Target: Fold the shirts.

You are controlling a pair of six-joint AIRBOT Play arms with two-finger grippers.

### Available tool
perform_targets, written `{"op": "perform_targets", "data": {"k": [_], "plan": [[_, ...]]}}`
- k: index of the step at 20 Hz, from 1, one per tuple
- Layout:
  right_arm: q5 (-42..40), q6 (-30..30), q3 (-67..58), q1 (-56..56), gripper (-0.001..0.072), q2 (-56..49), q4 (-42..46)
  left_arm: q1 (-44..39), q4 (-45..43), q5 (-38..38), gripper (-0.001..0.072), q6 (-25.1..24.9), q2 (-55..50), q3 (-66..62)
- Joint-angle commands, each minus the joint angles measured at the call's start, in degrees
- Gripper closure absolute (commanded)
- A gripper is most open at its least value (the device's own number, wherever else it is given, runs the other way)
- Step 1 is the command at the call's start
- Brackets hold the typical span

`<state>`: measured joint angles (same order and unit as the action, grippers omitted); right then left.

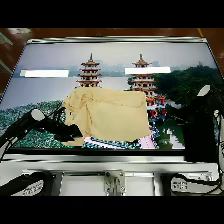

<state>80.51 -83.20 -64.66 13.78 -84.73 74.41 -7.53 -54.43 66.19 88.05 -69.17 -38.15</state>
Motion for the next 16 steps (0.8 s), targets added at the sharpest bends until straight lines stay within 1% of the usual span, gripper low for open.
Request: {"op": "perform_targets", "data": {"k": [1, 2, 4, 8, 11, 12, 13, 14, 15, 16], "plan": [[-0.24, 0.76, 0.63, -0.39, 0.0140, 0.09, -0.57, 0.20, -2.91, 3.61, 0.0175, -1.84, -0.87, 0.17], [-0.37, 0.79, 0.63, -0.39, 0.0140, 0.09, -0.52, 0.74, -3.69, 4.17, 0.0206, -1.84, -0.76, 0.15], [-0.85, 0.76, 0.63, -0.39, 0.0140, 0.07, -0.63, 0.33, -2.73, 2.80, 0.0205, -1.73, -0.94, 0.26], [-0.74, 0.70, 0.63, -0.39, 0.0140, 0.09, -0.66, -3.82, -2.12, -4.37, 0.0205, 0.24, -1.42, 0.31], [-0.50, 0.42, 0.63, -0.39, 0.0140, 0.09, -0.68, -7.02, -0.74, -6.75, 0.0206, 0.63, -4.61, 0.28], [-0.31, 0.31, 0.63, -0.39, 0.0140, 0.09, -0.76, -7.58, -0.74, -6.84, 0.0231, 0.81, -5.84, 0.26], [0.04, 0.31, 0.63, -0.39, 0.0139, 0.07, -0.96, -7.72, -0.76, -6.73, 0.0418, 0.76, -6.71, 0.24], [0.48, 0.35, 0.66, -0.42, 0.0138, 0.07, -1.09, -7.65, -1.03, -6.69, 0.0588, 0.50, -6.67, 0.17], [0.66, 0.39, 0.87, -0.44, 0.0100, 0.07, -1.40, -7.34, -1.03, -6.54, 0.0659, -0.59, -6.08, -0.11], [0.63, 1.40, 1.77, -0.44, 0.0028, 0.07, -3.26, -6.84, -1.29, -6.23, 0.0665, -1.05, -5.07, -0.63]]}}
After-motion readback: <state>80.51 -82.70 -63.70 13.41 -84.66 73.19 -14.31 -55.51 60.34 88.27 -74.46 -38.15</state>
